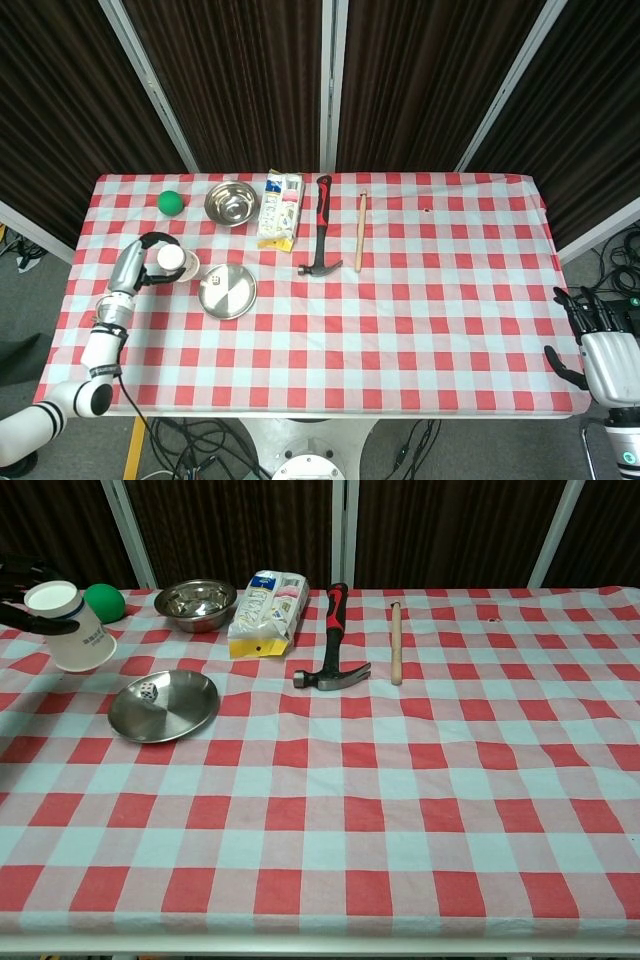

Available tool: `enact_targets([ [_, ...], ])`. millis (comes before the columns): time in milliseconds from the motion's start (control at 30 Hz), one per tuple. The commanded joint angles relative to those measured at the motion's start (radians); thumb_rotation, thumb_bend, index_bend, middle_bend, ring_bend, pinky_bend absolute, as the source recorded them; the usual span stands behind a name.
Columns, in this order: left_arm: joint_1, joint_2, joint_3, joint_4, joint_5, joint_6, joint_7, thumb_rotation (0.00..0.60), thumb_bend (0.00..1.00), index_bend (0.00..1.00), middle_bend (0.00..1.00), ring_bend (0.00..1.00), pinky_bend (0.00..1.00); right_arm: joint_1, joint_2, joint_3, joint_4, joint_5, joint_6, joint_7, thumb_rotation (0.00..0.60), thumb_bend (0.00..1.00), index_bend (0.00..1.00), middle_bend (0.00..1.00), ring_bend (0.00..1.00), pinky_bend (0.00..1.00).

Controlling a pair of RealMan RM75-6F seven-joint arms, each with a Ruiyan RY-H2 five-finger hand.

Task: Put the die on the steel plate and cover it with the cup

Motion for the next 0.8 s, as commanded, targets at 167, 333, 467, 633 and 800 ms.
enact_targets([
  [167,-0.003,-0.1,0.012,0.169,-0.077,-0.074,0.077,0.6,0.31,0.46,0.31,0.18,0.2,0.002,0.0,-0.001,-0.002,-0.001,-0.004,-0.005,0.6,0.25,0.05,0.21,0.02,0.15],
  [333,0.002,-0.122,0.011,0.197,-0.068,-0.066,0.073,0.6,0.25,0.33,0.26,0.14,0.17,0.003,0.003,0.0,-0.004,-0.001,-0.004,-0.007,0.6,0.25,0.05,0.21,0.02,0.15],
  [467,0.036,-0.086,0.015,0.144,-0.027,0.029,0.088,0.6,0.22,0.25,0.23,0.12,0.16,0.003,0.006,0.005,0.0,0.011,-0.006,0.0,0.6,0.25,0.05,0.21,0.02,0.15],
  [633,0.116,0.017,0.037,0.035,0.026,0.184,0.142,0.6,0.22,0.23,0.23,0.12,0.15,-0.002,0.009,0.011,0.02,0.04,-0.009,0.011,0.6,0.25,0.05,0.21,0.02,0.15],
  [800,0.223,0.134,0.098,-0.057,0.088,0.356,0.304,0.6,0.21,0.23,0.23,0.12,0.12,-0.012,-0.004,0.02,0.053,0.078,-0.007,-0.012,0.6,0.25,0.05,0.19,0.01,0.15],
])
